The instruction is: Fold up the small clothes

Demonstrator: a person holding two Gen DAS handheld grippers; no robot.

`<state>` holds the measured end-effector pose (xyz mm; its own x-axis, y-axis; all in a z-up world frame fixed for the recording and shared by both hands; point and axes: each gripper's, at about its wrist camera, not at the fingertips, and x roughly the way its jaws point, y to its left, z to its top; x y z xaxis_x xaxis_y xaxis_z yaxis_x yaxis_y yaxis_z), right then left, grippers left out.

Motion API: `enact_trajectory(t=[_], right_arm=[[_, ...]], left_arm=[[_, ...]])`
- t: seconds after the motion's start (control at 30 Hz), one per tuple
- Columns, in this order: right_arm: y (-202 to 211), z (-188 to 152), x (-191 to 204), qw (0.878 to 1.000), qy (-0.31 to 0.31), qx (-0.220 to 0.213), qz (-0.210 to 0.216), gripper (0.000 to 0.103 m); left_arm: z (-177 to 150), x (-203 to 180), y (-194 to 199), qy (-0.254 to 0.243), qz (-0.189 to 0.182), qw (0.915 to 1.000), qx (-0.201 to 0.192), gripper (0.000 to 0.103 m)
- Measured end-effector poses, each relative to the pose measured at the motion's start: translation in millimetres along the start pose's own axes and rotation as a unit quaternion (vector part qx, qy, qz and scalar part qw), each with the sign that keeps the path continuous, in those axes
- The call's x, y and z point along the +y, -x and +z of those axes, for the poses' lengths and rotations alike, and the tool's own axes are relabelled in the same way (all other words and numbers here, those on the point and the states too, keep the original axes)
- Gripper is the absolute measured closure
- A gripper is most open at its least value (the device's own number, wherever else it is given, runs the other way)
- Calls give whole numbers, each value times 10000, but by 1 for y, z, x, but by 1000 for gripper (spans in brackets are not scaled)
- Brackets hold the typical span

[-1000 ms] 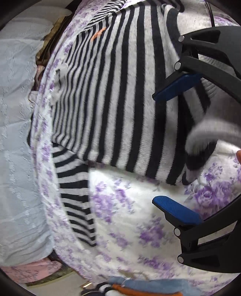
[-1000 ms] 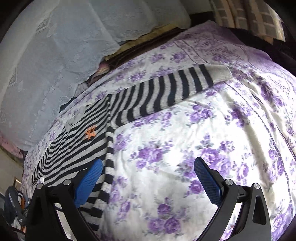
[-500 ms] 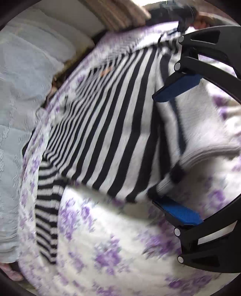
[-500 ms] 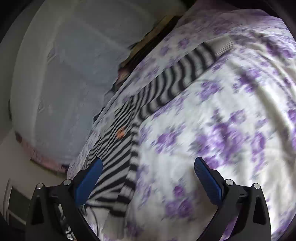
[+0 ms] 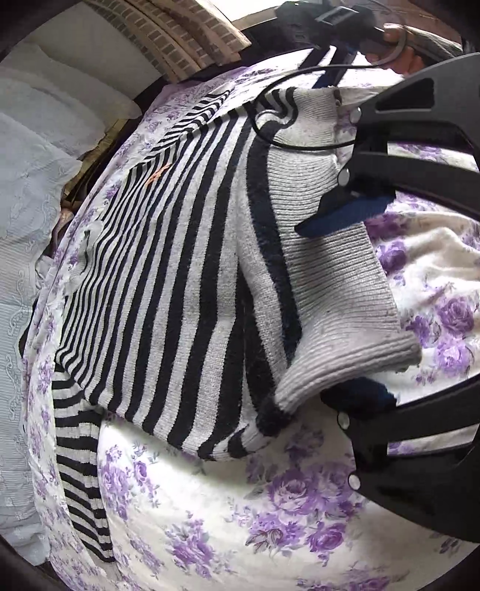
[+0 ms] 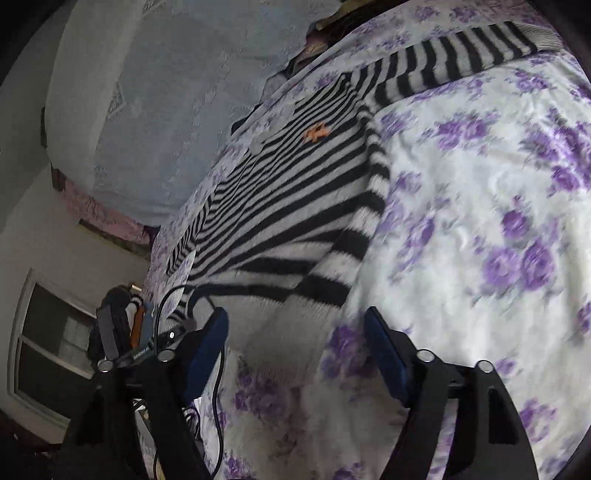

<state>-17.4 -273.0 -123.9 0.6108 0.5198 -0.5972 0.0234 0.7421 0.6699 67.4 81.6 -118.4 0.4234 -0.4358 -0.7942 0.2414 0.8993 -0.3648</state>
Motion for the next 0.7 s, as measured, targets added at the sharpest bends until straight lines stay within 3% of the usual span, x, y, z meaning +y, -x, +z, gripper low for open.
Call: enact_trajectory(t=[0.03,0.07,0.1,0.13,0.17,0.23,0.37,0.47,0.53,0.6,0.67,0.7], right_arm=[[-9,-1,4,9999,44,111,-44,47],[-17,-2,7,9997,81,193,-128,61],[-23,-4,9,9995,131,255,-135,87],[-25,-5,10,9994,169,287,-128,89],[-20,-5,10,9994,220,218,-169,89],[-5,-6,12,9990,355,141,-226,90],[19,-15,13,9966,619,290,-449,90],[11,-24,-1,9915,651,667,-912,87],[15,-26,-3,9906,718,676,-949,88],[32,-24,3,9887,845,414,-1171,80],[53,-16,13,9850,1052,-35,-1367,79],[60,-12,19,9837,1154,-187,-1366,78]], left_arm=[[1,1,-1,-5,2,10000,30,43],[2,1,-3,-10,12,10000,46,53],[3,2,-3,-5,-37,10000,60,62],[3,3,-3,15,-103,9999,81,85],[2,5,-3,55,-206,9997,100,94],[-1,14,5,213,-465,9987,79,96],[-15,20,19,249,-827,9960,210,96],[-28,22,13,104,-482,9976,483,87],[-31,28,15,202,-514,9976,427,84],[-27,31,32,196,-263,9993,182,70],[-19,26,56,-60,393,9987,-309,48],[-16,22,63,-162,527,9976,-426,46]])
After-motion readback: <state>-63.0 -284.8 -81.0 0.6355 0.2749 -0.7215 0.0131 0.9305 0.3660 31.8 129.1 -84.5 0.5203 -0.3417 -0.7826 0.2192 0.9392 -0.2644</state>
